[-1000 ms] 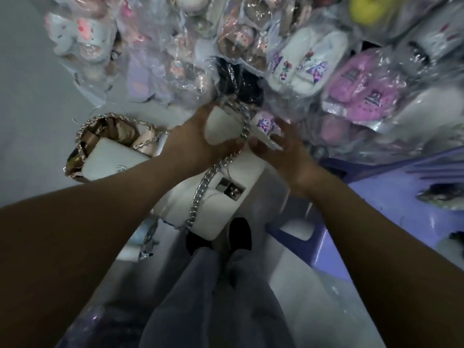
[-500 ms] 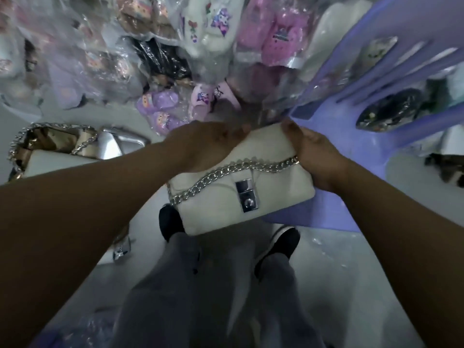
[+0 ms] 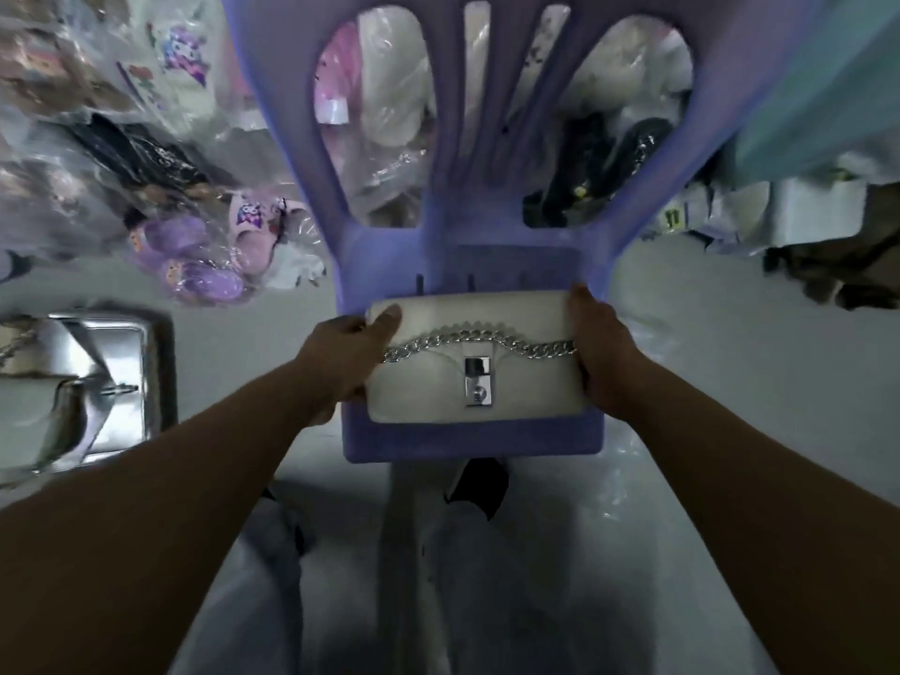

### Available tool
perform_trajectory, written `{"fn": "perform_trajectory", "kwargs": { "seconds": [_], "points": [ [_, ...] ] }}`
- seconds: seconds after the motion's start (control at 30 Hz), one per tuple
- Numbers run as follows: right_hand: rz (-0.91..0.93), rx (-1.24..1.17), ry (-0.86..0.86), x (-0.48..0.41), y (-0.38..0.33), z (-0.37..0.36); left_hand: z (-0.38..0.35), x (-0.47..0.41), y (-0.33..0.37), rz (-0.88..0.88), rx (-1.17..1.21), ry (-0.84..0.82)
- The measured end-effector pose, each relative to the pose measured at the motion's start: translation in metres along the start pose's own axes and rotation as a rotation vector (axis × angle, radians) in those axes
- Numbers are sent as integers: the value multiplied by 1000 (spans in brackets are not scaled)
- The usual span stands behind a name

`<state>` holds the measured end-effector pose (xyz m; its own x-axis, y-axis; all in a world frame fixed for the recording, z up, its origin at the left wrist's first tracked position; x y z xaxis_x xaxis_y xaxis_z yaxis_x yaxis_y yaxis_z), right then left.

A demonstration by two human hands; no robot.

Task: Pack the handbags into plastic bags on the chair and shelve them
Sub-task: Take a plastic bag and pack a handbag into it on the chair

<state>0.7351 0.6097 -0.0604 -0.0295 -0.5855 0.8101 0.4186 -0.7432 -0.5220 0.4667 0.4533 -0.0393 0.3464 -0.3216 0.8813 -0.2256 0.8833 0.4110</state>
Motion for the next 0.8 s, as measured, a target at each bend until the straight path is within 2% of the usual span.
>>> {"fn": "perform_trajectory", "kwargs": {
  "seconds": [0.07,0.2,0.43,0.63,0.7,0.8],
  "points": [
    [-4,43,-1,-27,17,13,-15,-7,0,6,-47,36],
    [23,159,-98,-14,12,3,-18,-22,-7,28,-107,115],
    [111,212,-11,-1,5,-5,-15,-21,1,-61,-421,334],
    [109,121,57,13,10,11,-28,2,11,20,-332,356],
    [105,64,123,30,7,22,-30,26,36,-78,-420,434],
    [111,5,234,59,2,46,-48,69,89,-433,-606,474]
  ]
}}
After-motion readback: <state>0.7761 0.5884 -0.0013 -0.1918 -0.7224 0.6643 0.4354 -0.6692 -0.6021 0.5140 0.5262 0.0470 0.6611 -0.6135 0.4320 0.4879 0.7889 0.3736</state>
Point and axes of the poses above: each hand's wrist, its own x-axis away from the middle knuckle, its own z-axis out of the back of the hand, y = z × x, the point moved 9 cm from there along -x, towards the middle knuckle
